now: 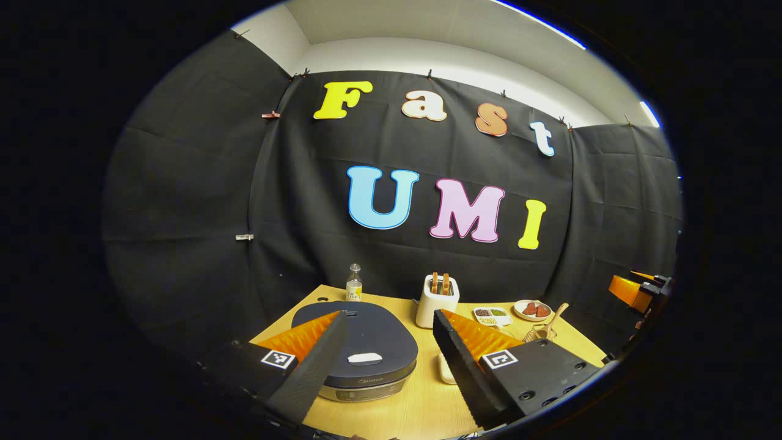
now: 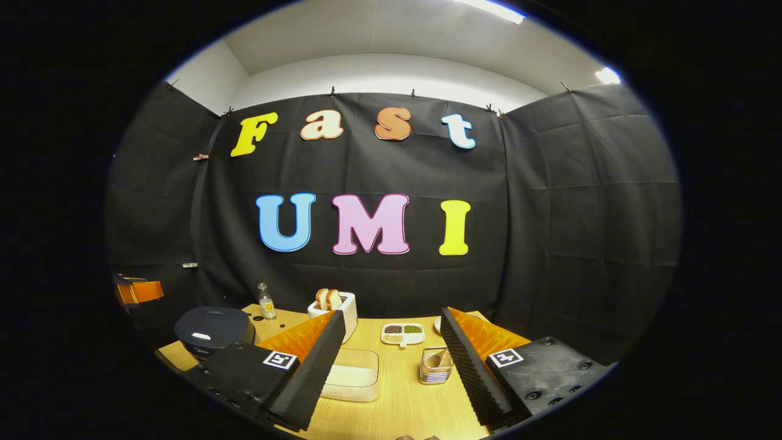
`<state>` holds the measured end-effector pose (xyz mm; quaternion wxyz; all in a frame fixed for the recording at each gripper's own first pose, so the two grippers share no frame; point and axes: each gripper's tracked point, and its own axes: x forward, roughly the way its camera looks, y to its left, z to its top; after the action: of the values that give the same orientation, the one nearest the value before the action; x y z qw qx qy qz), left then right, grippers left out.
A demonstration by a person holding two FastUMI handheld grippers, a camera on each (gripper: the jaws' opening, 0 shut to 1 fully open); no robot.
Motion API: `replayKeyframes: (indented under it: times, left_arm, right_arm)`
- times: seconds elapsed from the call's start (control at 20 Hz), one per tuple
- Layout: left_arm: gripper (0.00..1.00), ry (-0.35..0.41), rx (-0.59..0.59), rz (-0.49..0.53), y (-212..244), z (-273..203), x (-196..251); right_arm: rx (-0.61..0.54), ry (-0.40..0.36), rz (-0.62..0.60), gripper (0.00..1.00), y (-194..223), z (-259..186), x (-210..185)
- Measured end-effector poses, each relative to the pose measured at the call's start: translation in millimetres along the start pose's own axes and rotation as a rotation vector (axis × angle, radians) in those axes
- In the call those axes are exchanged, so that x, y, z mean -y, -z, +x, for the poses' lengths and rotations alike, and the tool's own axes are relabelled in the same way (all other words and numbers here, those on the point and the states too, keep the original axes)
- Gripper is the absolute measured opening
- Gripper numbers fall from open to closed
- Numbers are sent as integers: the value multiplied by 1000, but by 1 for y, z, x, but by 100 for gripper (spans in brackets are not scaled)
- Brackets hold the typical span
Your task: Close the left gripper, press the button to open the rice cooker; take a wooden spoon from the chopstick holder with the right hand, scoop a spoonful of rice and pour it into the rice cooker, then put the wooden spoon back into the chopstick holder.
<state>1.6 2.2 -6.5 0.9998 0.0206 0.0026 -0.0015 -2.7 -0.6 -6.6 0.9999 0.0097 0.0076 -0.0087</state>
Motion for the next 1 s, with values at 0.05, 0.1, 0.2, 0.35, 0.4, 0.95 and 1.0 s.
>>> replayKeyframes:
  times: [0.05, 0.1, 0.2, 0.35, 0.4, 0.95, 1.0]
  left_arm:
    - [95, 2, 0, 2, 1, -1, 0]
    - [95, 4, -2, 3, 1, 0, 0]
    - [95, 10, -8, 4, 4, 1, 0]
    - [95, 22, -25, 8, 9, 3, 0]
    - [95, 26, -30, 14, 9, 3, -1]
    - [80, 48, -86, 51, 15, 17, -12]
    - [67, 54, -101, 46, 16, 19, -13]
  right_arm:
    - [1, 2, 1, 98, 1, -1, 0]
    - [7, 8, -4, 98, 0, -1, 2]
    - [16, 10, -24, 98, 0, -1, 3]
    - [3, -18, -48, 98, 5, 0, 0]
    - [-11, -30, -56, 98, 10, -1, -1]
    - [-33, -45, -76, 98, 14, -1, -11]
    - [-31, -47, -78, 98, 13, 1, -11]
